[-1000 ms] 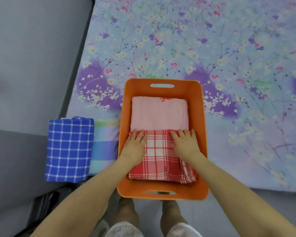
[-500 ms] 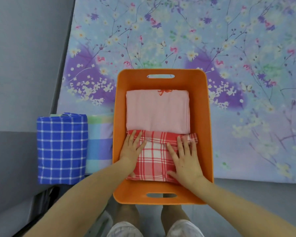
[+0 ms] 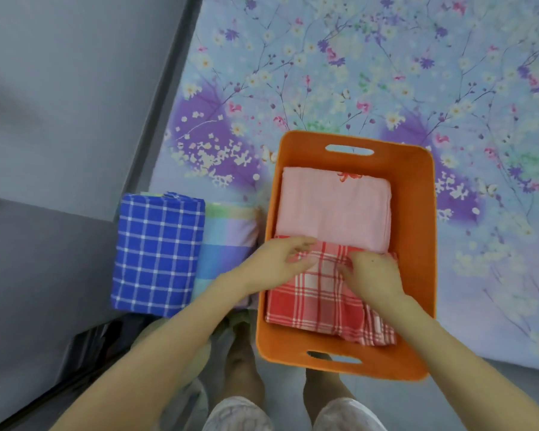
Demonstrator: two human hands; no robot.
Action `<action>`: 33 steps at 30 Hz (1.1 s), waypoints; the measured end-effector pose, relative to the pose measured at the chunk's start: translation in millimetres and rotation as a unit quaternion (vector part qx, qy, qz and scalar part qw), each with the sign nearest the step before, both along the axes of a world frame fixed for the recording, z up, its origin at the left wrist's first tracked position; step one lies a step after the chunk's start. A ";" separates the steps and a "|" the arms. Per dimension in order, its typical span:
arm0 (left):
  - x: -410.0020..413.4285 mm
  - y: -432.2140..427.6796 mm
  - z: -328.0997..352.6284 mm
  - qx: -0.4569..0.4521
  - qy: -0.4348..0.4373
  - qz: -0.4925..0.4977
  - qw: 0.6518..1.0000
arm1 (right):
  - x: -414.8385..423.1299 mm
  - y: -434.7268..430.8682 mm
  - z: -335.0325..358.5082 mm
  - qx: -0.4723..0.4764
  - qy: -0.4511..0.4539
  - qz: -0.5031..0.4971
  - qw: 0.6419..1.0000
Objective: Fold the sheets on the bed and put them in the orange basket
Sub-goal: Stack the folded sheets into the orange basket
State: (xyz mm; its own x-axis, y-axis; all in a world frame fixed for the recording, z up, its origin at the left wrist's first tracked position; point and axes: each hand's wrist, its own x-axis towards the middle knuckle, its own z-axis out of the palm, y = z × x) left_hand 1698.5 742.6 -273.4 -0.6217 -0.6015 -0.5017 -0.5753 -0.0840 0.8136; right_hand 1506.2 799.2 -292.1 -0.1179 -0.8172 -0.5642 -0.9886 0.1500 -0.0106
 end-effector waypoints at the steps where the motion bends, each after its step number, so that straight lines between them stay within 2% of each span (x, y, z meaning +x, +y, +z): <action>1: 14.5 -2.9 13.3 0.001 0.052 0.088 0.995 | 14.2 -11.5 15.3 -0.089 -0.070 -0.059 0.992; 3: 51.0 -9.5 22.8 -0.037 0.056 0.234 0.970 | 54.8 -35.2 43.8 -0.235 -0.205 -0.134 0.941; 5: 103.3 -13.4 9.8 -0.064 -0.017 0.381 0.922 | 109.2 -58.1 58.1 -0.291 -0.282 -0.126 0.906; 8: 178.0 -6.0 -29.2 -0.032 -0.154 0.541 0.826 | 186.3 -83.9 37.9 -0.192 -0.355 -0.088 0.911; 10: 214.9 6.7 -50.7 0.021 -0.208 0.604 0.769 | 225.5 -99.5 12.6 -0.104 -0.344 -0.063 0.931; 13: 260.1 35.0 -92.9 0.129 -0.231 0.668 0.695 | 259.1 -122.0 -30.8 0.007 -0.337 -0.144 0.930; 16: 280.4 59.9 -126.2 0.267 -0.117 0.749 0.595 | 274.1 -142.7 -68.5 0.074 -0.382 -0.299 0.871; 18: 273.5 66.6 -124.0 0.351 -0.023 0.759 0.548 | 280.7 -154.4 -86.1 0.086 -0.397 -0.328 0.853; 20: 265.7 69.6 -126.9 0.414 0.053 0.746 0.518 | 289.6 -163.5 -100.3 0.083 -0.377 -0.301 0.872; 22: 256.3 73.3 -130.1 0.457 0.134 0.748 0.462 | 295.4 -164.1 -107.4 0.062 -0.333 -0.263 0.904; 24: 249.0 78.4 -130.4 0.484 0.192 0.749 0.409 | 299.4 -158.6 -110.3 0.017 -0.311 -0.267 0.912; 27: 246.4 80.1 -122.5 0.467 0.219 0.756 0.402 | 302.4 -146.8 -95.7 -0.014 -0.330 -0.311 0.891; 29: 251.8 76.4 -115.8 0.430 0.225 0.774 0.408 | 304.8 -140.0 -76.5 -0.035 -0.338 -0.286 0.896; 31: 258.3 71.9 -99.7 0.390 0.221 0.784 0.430 | 303.0 -127.3 -49.0 -0.067 -0.345 -0.239 0.905; 33: 268.7 65.9 -81.5 0.349 0.210 0.785 0.467 | 297.0 -113.8 -18.8 -0.110 -0.359 -0.212 0.902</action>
